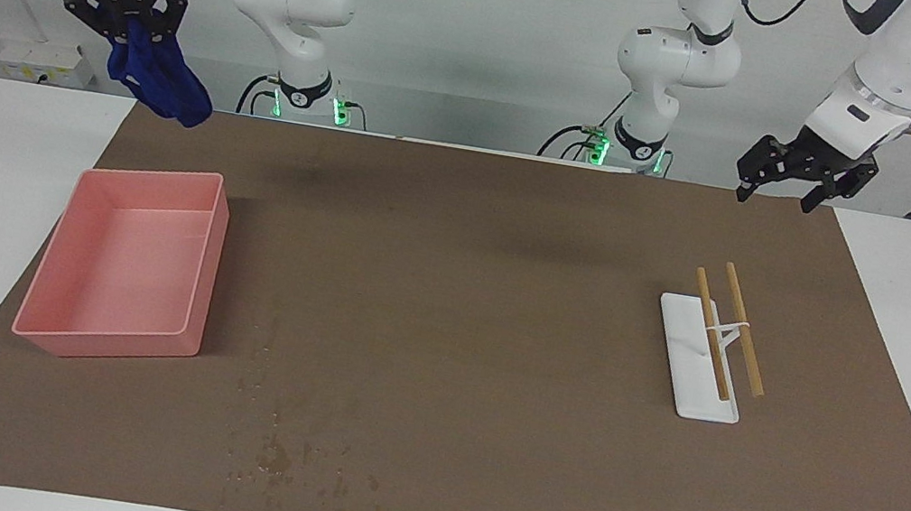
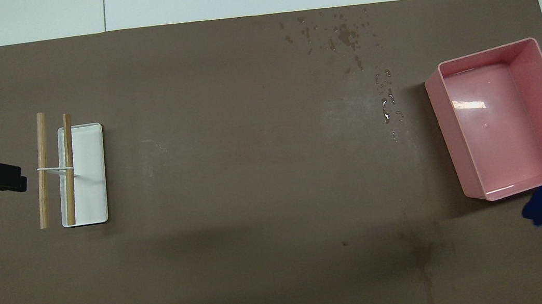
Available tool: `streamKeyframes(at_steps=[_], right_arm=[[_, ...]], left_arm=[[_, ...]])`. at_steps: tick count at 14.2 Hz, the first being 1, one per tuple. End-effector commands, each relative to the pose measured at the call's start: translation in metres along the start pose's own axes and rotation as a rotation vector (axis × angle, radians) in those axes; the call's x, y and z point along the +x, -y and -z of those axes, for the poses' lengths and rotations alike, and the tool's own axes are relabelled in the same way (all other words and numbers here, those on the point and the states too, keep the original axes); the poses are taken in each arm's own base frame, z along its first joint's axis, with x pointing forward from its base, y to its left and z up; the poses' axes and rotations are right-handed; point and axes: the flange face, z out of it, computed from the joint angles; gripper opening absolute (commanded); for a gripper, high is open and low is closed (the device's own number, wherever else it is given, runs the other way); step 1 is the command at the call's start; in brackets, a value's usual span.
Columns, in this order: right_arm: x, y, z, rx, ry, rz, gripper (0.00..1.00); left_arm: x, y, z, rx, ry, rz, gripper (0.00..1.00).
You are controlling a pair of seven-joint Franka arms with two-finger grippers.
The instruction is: Wipe water with towel using both arms
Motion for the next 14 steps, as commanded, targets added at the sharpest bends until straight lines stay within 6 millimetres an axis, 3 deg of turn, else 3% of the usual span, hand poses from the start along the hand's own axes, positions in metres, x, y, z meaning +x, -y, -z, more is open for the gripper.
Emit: streamKeyframes(at_steps=[1,8,11,14], right_arm=[[0.004,-0.002,-0.003,0.005,-0.028,0.001,0.0],[0.004,-0.028,-0.014,-0.019,-0.067,0.057,0.0],[0.004,-0.049,-0.029,-0.042,-0.096,0.101,0.0],[0.023,-0.057,-0.055,-0.065,-0.129,0.129,0.0]], left_arm=[[-0.008,0.002,0.001,0.004,0.001,0.005,1.0],[-0.008,0.002,0.001,0.004,0.001,0.005,1.0],[-0.008,0.002,0.001,0.004,0.001,0.005,1.0],[-0.008,0.002,0.001,0.004,0.001,0.005,1.0]])
